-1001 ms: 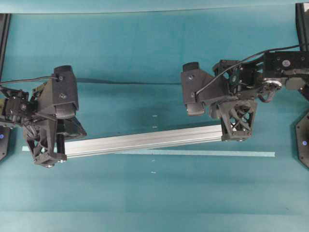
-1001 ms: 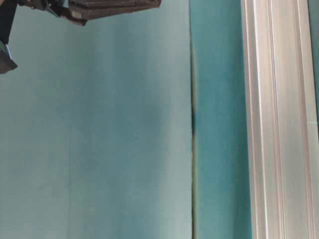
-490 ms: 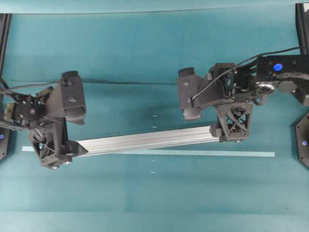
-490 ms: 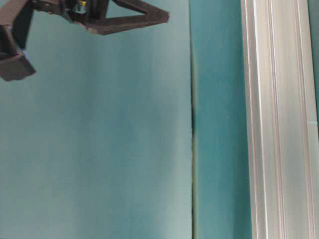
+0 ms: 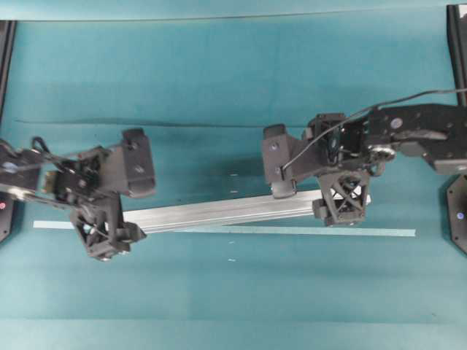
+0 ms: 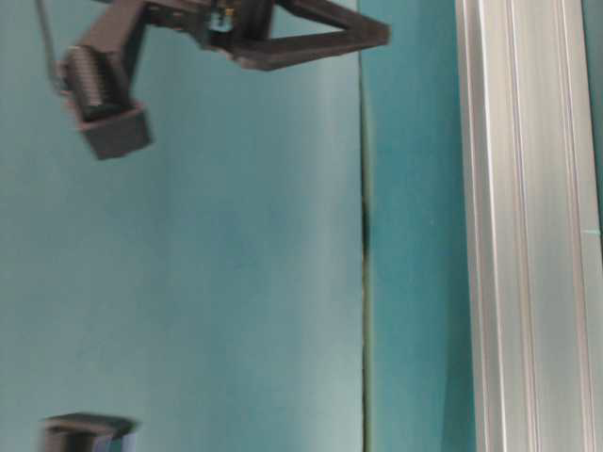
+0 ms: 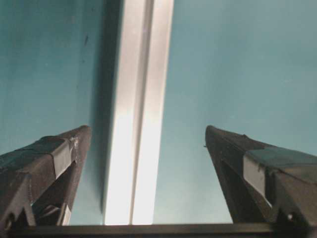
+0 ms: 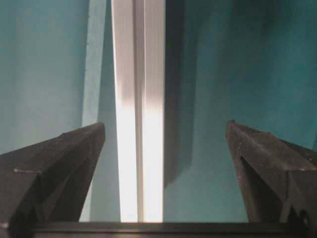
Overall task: Lift the metal rail with both hands.
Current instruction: 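Close both grippers on the silver rail near each end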
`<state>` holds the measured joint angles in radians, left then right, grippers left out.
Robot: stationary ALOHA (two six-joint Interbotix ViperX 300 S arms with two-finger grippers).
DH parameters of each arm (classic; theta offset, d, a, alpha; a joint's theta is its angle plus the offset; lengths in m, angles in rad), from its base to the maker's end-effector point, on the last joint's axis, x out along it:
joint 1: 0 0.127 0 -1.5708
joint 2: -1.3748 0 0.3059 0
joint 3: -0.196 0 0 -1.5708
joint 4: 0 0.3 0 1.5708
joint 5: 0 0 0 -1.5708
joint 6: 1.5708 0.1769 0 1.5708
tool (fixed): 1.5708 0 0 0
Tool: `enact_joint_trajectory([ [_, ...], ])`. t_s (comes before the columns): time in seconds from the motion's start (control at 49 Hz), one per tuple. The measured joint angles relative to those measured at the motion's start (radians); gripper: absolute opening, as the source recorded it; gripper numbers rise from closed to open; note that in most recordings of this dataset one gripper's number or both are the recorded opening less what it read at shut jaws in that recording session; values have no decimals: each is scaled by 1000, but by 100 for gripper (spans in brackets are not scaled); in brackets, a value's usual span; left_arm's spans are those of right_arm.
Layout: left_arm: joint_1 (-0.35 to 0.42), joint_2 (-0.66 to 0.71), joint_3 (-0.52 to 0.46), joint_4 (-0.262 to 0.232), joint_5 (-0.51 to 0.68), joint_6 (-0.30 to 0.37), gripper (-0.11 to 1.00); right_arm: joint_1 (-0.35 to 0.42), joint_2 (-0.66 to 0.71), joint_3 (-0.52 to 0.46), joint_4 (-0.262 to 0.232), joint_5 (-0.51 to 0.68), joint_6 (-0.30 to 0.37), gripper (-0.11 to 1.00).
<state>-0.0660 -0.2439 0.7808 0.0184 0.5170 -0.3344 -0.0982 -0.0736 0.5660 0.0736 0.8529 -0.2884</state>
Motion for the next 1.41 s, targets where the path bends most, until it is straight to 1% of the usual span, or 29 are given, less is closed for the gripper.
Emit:
enact_joint_trajectory([
  [0.225,5,66,29,2,-97,8,99,9,44,29,2,-74,0,99],
  [0.408,6,106,31,2,-135,11,99,31,63,71,2,-150,0,99],
  [0.756,8,190,48,2,-215,15,99,34,95,146,2,-278,0,99],
  [1.021,9,209,52,2,-229,15,98,32,115,156,2,-304,0,99],
  [1.123,9,209,52,2,-229,12,96,31,115,158,2,-305,0,99],
  [1.205,9,209,52,2,-232,12,91,31,117,158,2,-305,0,98],
  [1.266,9,210,52,3,-238,12,82,31,117,158,2,-304,0,95],
  [1.327,9,209,52,2,-249,12,70,31,117,158,2,-299,8,85],
  [1.409,9,210,57,2,-267,14,47,31,115,160,2,-296,12,65],
])
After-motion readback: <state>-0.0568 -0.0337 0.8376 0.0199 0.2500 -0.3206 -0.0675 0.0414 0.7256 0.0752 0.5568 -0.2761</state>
